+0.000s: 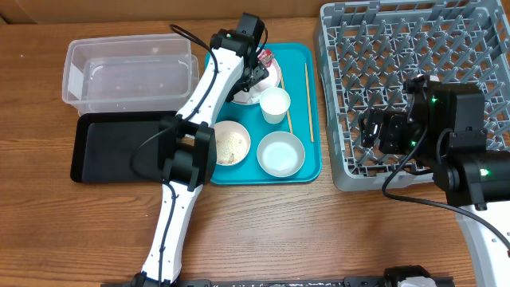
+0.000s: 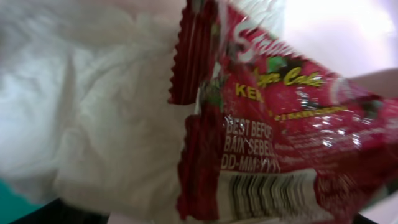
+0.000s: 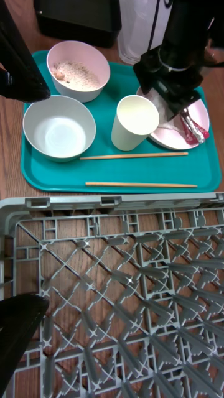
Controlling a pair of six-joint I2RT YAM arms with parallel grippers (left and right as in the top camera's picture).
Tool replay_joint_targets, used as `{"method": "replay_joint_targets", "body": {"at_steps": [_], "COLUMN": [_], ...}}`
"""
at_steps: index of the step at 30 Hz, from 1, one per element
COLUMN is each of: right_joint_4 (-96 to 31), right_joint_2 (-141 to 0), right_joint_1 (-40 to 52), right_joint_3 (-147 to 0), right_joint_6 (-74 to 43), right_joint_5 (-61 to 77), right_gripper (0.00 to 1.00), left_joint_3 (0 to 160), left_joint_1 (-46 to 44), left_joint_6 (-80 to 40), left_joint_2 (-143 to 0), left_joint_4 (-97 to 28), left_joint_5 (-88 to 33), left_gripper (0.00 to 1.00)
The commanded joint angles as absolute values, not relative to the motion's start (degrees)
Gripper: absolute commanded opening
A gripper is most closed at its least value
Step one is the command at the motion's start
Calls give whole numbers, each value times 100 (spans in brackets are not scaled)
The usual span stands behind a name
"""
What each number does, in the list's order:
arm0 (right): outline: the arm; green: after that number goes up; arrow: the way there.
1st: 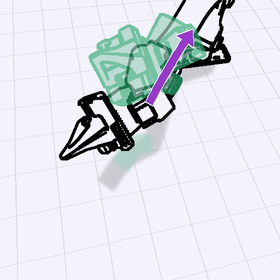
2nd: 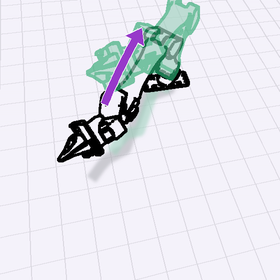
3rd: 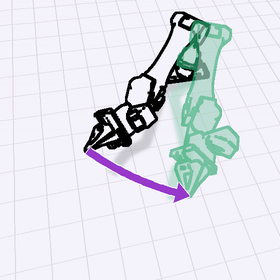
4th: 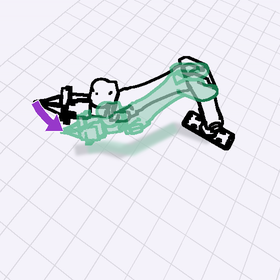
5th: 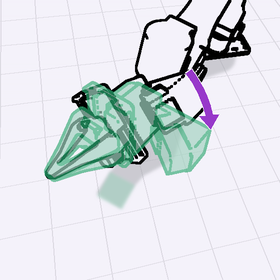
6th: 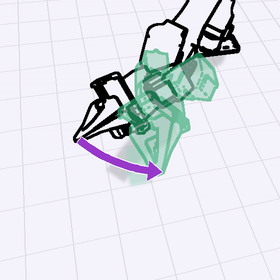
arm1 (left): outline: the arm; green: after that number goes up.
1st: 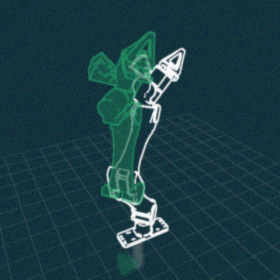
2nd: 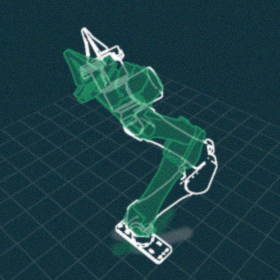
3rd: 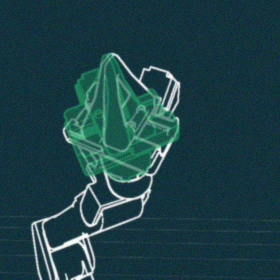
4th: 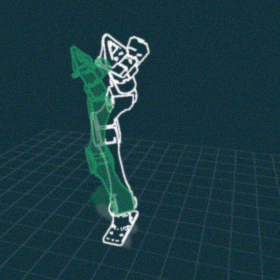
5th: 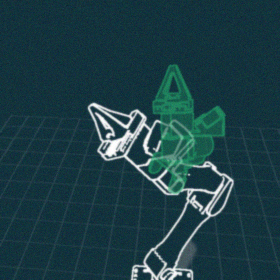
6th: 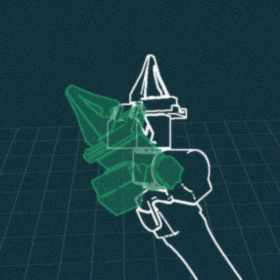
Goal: Sort waste into correct bins and load items into the dishwasher
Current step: 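Carry the tissue with the left gripper into the clear plastic bin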
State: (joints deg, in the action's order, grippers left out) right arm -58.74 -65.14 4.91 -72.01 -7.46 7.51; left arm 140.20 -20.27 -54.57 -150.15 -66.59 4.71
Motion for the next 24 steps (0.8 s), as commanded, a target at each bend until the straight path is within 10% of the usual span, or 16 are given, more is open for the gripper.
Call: {"method": "replay_joint_targets", "body": {"at_steps": [1,5,9,24], "right_joint_4": [-5872,-5892,-5892,-5881], "right_joint_2": [-6519,-6569,-6637,-6731], "right_joint_1": [480,480,480,480], "right_joint_3": [-7345,-7345,-7345,-7345], "right_joint_6": [-751,-751,-751,-749], "right_joint_5": [781,781,781,779], "right_gripper": [100,100,100,100], "left_joint_3": [14051,14051,14053,14960], "left_joint_1": [-2064,-2067,-2067,-1988], "left_joint_6": [-5572,-5572,-5555,-4681], "left_joint_2": [-15165,-15165,-15165,-14302], "left_joint_4": [-6654,-6617,-6619,-7942], "left_joint_5": [449,462,412,-235], "left_gripper": [81,57,4,4]}}
